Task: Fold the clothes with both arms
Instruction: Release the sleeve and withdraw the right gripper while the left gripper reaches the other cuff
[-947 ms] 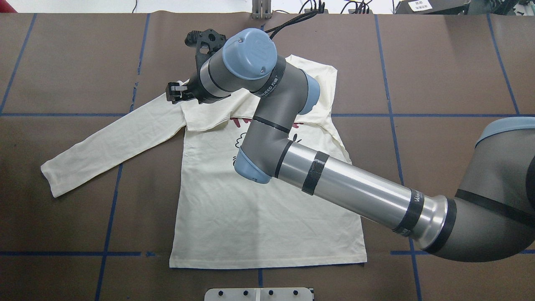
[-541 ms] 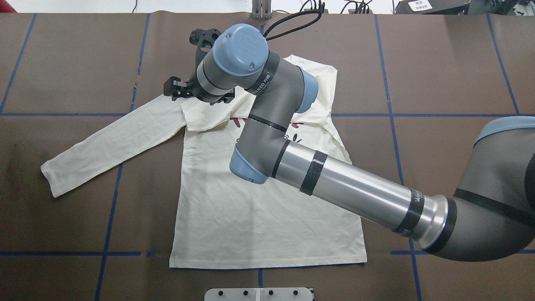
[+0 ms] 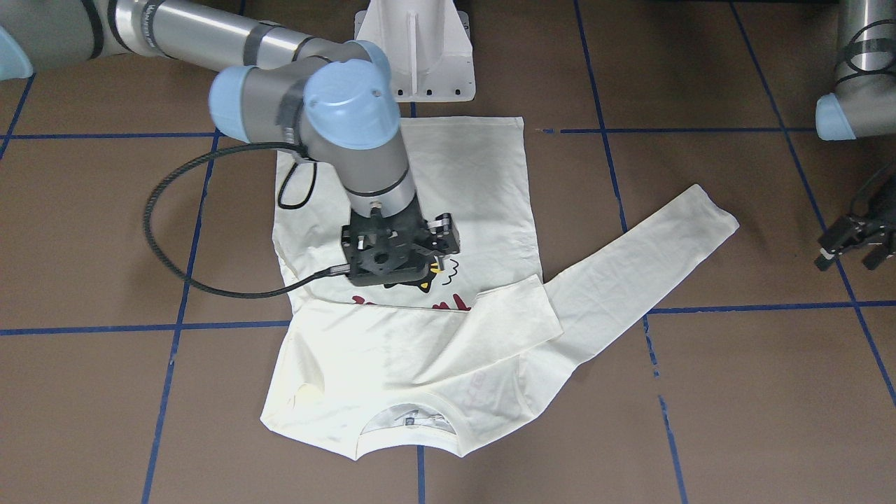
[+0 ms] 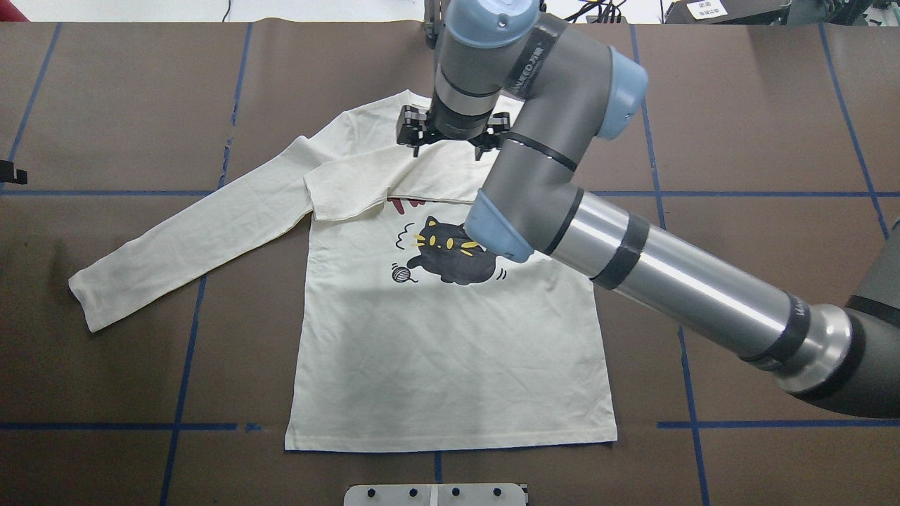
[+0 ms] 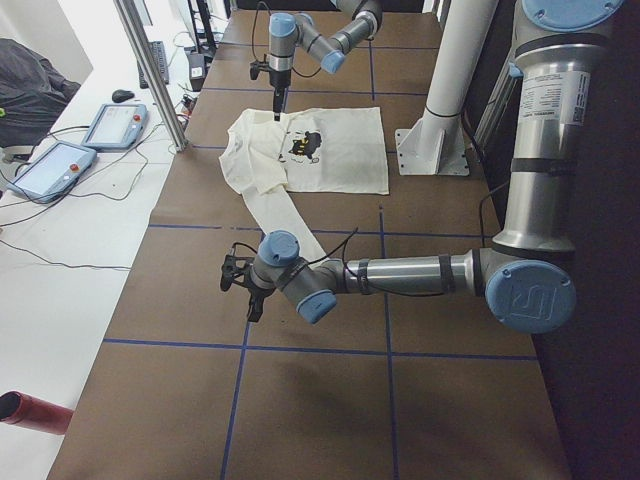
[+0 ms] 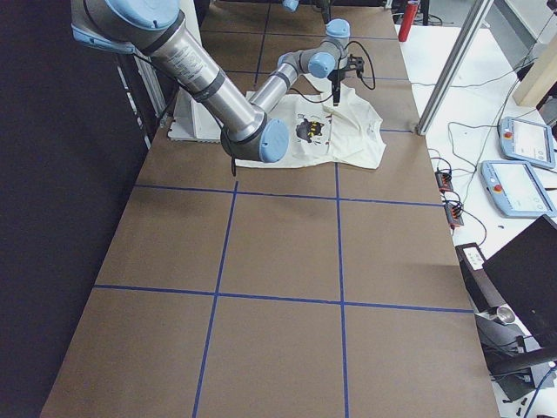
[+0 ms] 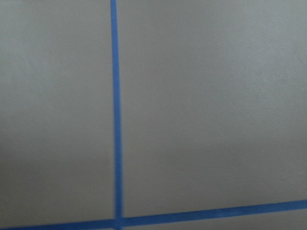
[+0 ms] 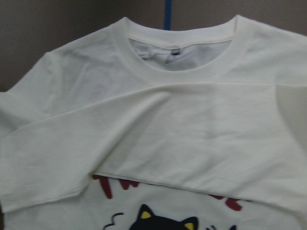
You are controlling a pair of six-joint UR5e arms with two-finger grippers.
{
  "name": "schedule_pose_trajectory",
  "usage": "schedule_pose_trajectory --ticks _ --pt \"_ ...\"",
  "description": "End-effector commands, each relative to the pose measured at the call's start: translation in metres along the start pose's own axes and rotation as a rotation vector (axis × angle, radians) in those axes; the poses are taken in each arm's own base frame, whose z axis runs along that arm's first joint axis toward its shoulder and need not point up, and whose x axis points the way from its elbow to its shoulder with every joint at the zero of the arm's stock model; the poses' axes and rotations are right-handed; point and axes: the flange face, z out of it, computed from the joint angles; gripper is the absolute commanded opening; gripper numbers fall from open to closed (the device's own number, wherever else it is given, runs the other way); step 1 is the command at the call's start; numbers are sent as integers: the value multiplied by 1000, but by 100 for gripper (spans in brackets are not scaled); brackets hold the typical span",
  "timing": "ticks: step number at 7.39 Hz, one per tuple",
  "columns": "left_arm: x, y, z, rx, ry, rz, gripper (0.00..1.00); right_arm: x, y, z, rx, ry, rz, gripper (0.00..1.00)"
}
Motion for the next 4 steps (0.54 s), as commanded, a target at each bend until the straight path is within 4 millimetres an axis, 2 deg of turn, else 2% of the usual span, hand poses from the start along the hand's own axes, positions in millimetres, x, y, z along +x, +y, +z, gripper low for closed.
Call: schedule_pose_trajectory --ticks 1,2,3,4 --pt "61 61 -8 -24 7 -122 100 161 -18 -17 -60 41 -26 100" --pt "105 87 7 -56 -42 -192 100 218 -17 -23 -63 61 -55 100" --pt "131 109 19 -57 -73 -247 100 259 -15 -27 -70 72 -71 100" --pt "134 119 27 -61 -87 -285 100 290 -4 -36 -70 74 -49 100"
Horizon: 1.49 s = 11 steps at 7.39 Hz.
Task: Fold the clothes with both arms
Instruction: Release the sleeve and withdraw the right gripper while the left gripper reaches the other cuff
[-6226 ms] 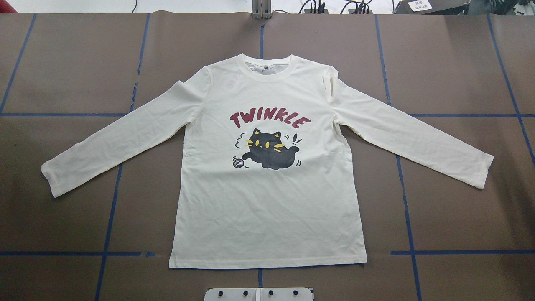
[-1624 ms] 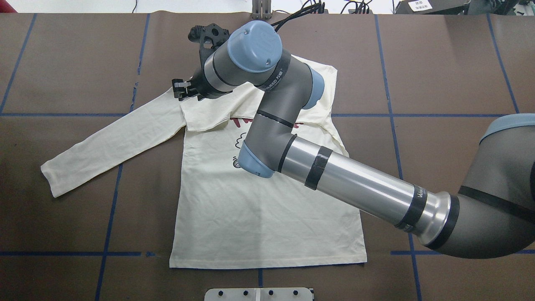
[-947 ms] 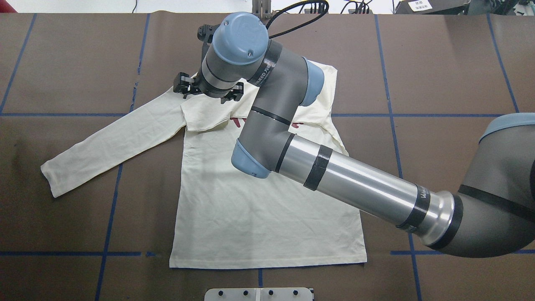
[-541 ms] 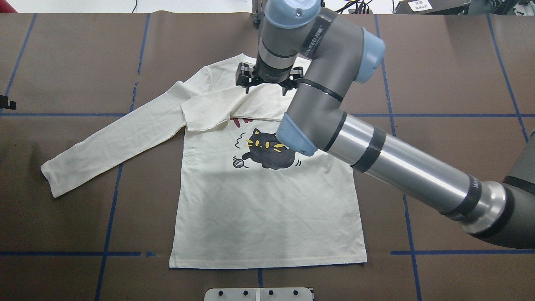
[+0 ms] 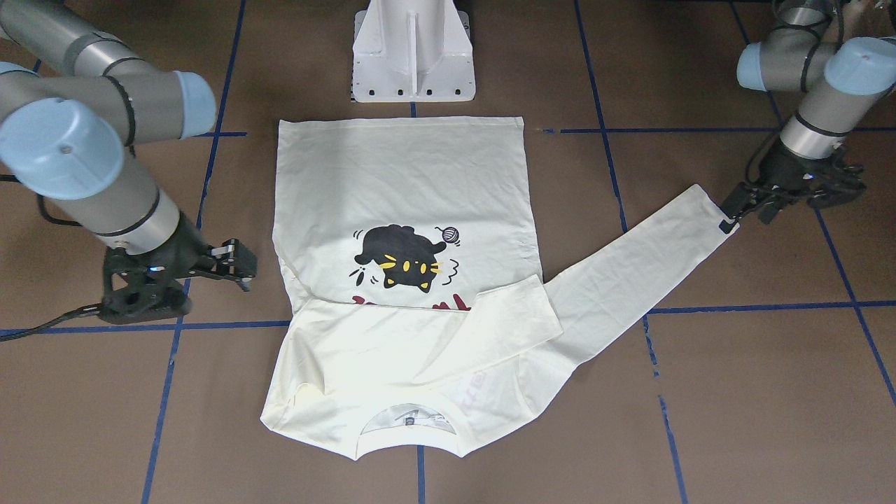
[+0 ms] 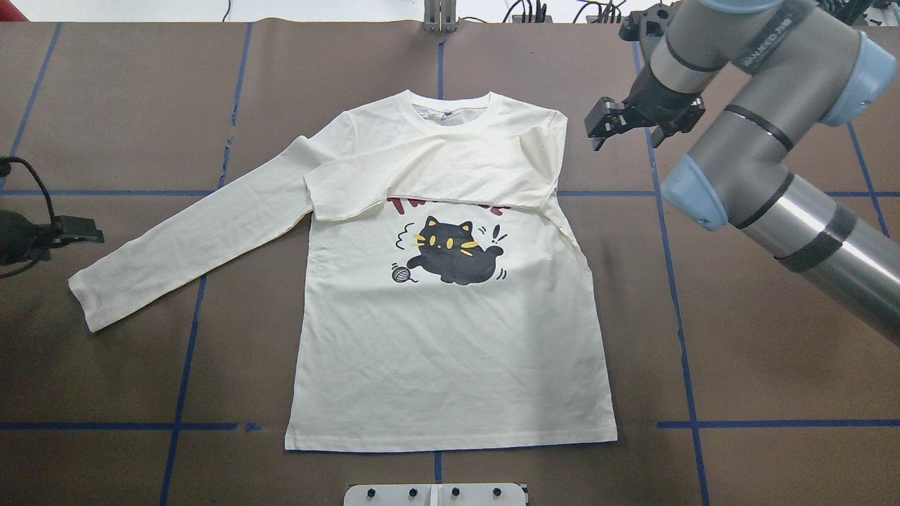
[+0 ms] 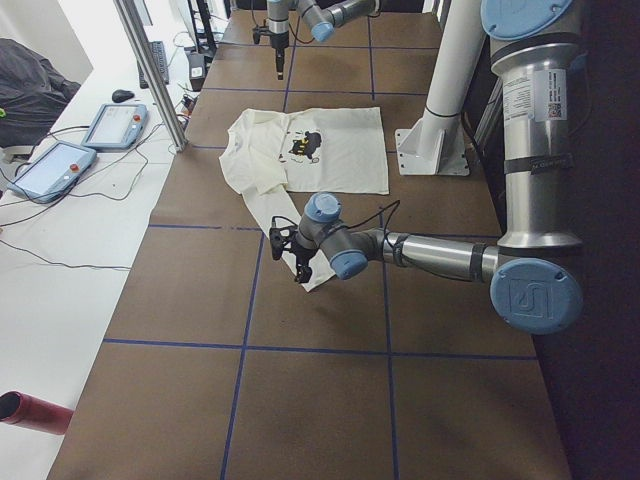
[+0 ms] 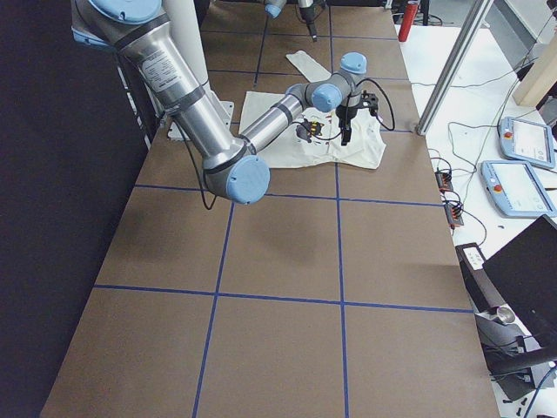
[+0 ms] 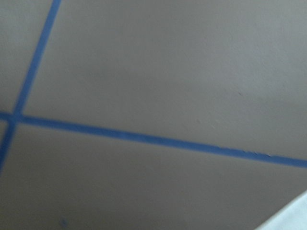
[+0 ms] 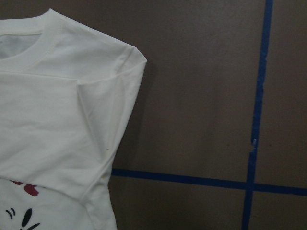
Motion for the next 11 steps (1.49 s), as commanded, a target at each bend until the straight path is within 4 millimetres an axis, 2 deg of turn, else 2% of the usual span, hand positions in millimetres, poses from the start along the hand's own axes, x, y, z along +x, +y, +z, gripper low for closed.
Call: schedule_pose_trajectory --ticks 1,4,6,7,8,9,10,11 --pt "12 39 25 3 -55 -60 100 60 19 -5 -11 11 15 100" --pt "-5 45 45 -3 -104 -56 98 61 21 -3 -20 7 18 100" --pt "-16 47 46 -10 -120 -58 96 57 22 -6 -21 -6 20 100" --pt "-14 48 44 -12 -115 -57 90 56 24 -9 -19 -11 20 100" --pt "-12 48 43 -13 -110 -63 72 55 24 -10 -17 -13 19 100" --pt "-11 48 42 -12 -109 -63 47 55 24 -10 -18 -12 20 100" --pt "-10 48 41 -12 -106 -62 30 54 24 -9 -19 -12 21 100" --pt "-9 48 40 -13 -103 -61 19 53 24 -9 -19 -14 18 100"
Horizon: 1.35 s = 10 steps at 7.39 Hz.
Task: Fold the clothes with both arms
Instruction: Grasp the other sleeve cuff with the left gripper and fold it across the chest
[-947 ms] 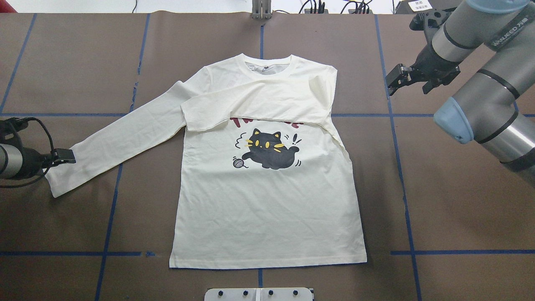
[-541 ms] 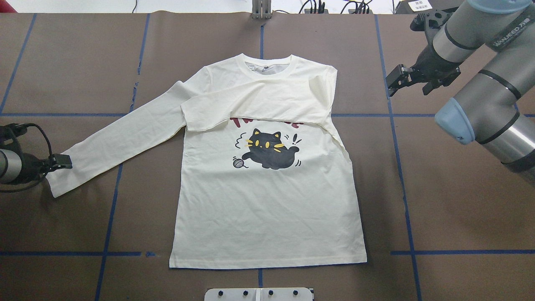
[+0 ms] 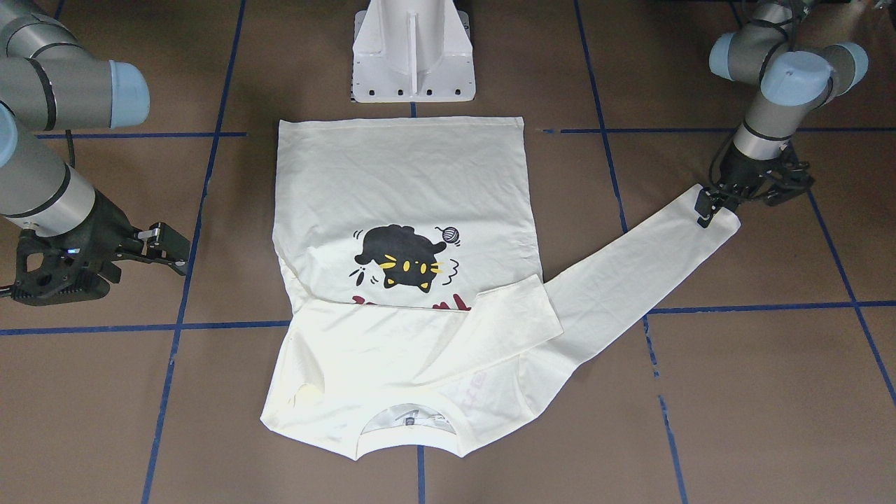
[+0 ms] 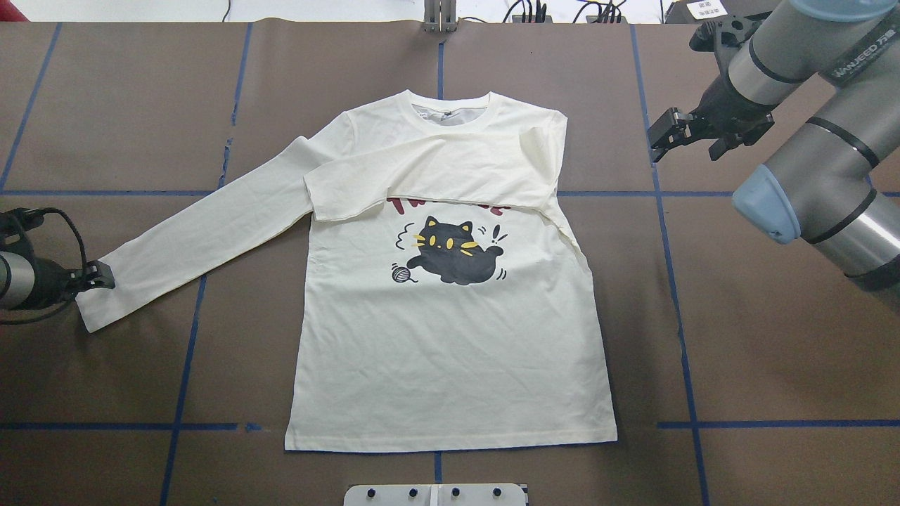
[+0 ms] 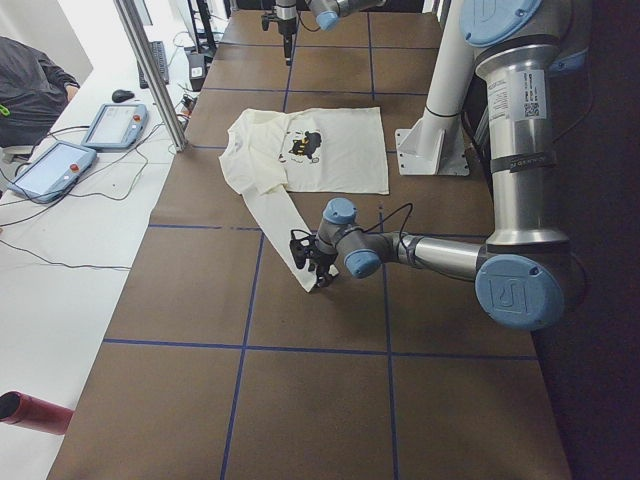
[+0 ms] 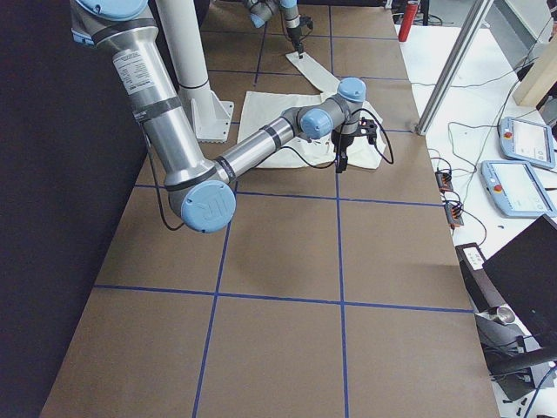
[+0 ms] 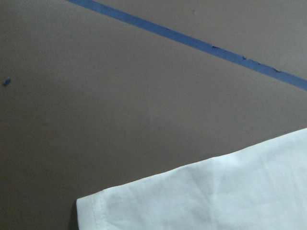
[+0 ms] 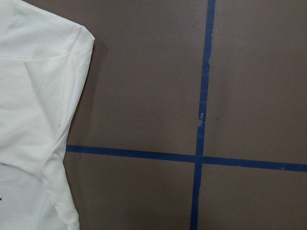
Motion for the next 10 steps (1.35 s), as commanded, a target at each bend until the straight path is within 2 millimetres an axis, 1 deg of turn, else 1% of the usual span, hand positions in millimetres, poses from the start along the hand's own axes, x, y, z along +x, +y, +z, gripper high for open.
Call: schedule_pose_trajectory --ticks 1,2,4,5,6,7,8,9,10 --pt "7 1 -7 0 17 4 9 -1 0 0 -1 -1 -1 100" --pt "11 2 -11 -1 25 8 0 0 0 1 -1 1 0 100" --pt "27 5 -29 -15 69 20 0 1 1 2 -3 2 2 100" --pt "44 7 -35 -41 67 25 0 4 2 3 -6 3 6 100" --pt "96 4 -51 -62 68 27 0 16 8 9 -15 10 4 100" --pt "158 -6 -61 -56 49 19 0 37 23 16 -29 21 10 100" --pt "214 -21 -86 -36 73 45 0 63 35 21 -42 41 -1 100" --pt "274 -29 -113 -26 94 56 0 88 43 26 -53 61 5 100" --pt "346 -29 -154 -24 120 65 0 106 50 32 -67 79 -2 100"
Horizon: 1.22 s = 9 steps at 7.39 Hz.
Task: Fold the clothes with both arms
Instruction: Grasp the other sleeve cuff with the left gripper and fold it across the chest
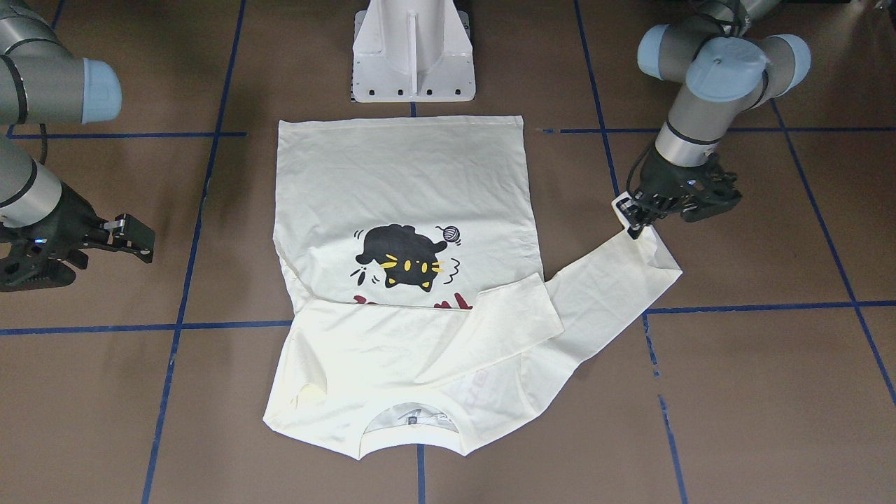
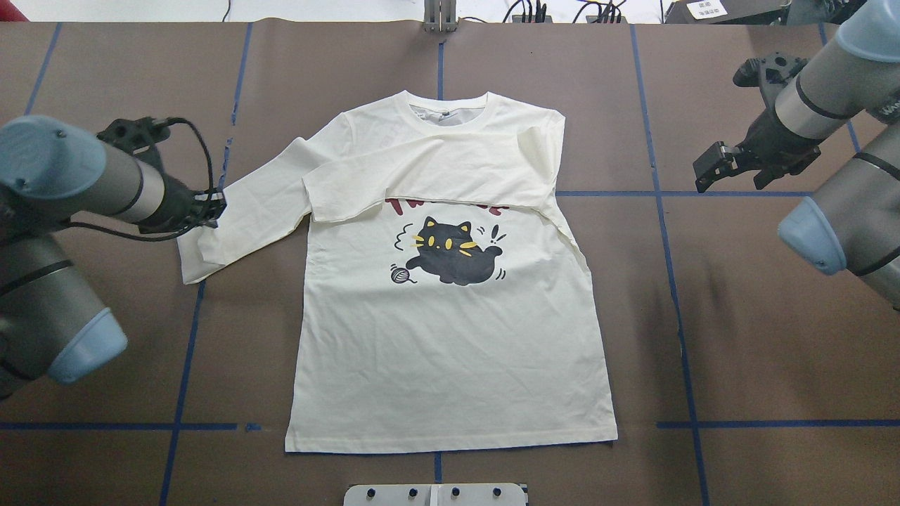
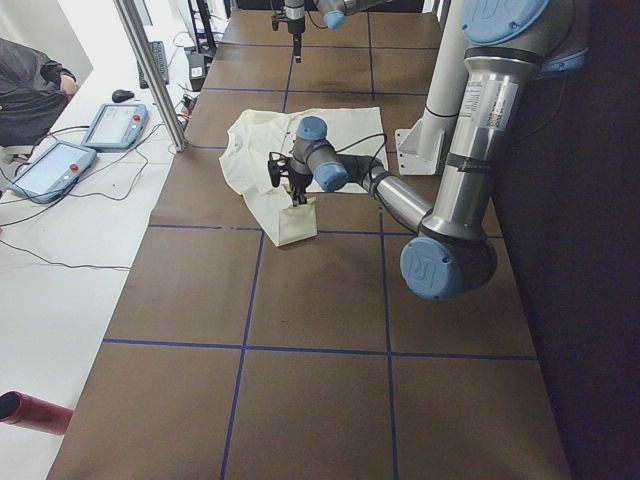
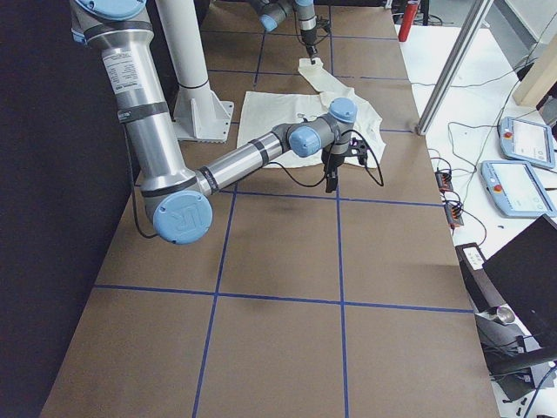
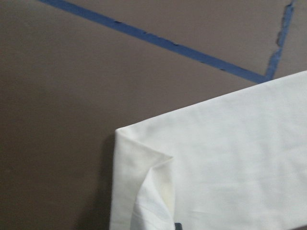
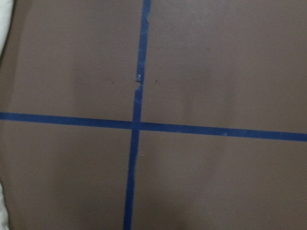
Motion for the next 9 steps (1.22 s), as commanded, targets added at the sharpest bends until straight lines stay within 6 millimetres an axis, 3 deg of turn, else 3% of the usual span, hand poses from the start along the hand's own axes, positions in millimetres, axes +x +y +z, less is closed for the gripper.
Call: schedule_pose_trajectory --ticks 1,2,3,4,5,6,7,9 --pt "148 -3 -84 13 108 33 0 37 15 14 -26 33 -6 100" --pt "204 3 -124 13 206 23 0 37 15 15 -26 35 -3 100" --pt "261 -1 -137 6 236 -36 0 37 15 15 -27 36 -2 100" --pt "325 3 -120 -29 223 -93 0 37 14 14 -25 35 -2 100" --pt "367 11 -79 -59 228 -154 0 38 14 14 -26 34 1 100" --pt "408 40 -30 -51 236 -248 9 37 13 13 -25 32 1 100" --pt "424 74 13 -3 261 -248 99 32 11 10 -21 25 2 100" --pt "421 88 19 24 319 -105 100 28 10 8 -18 20 -3 100"
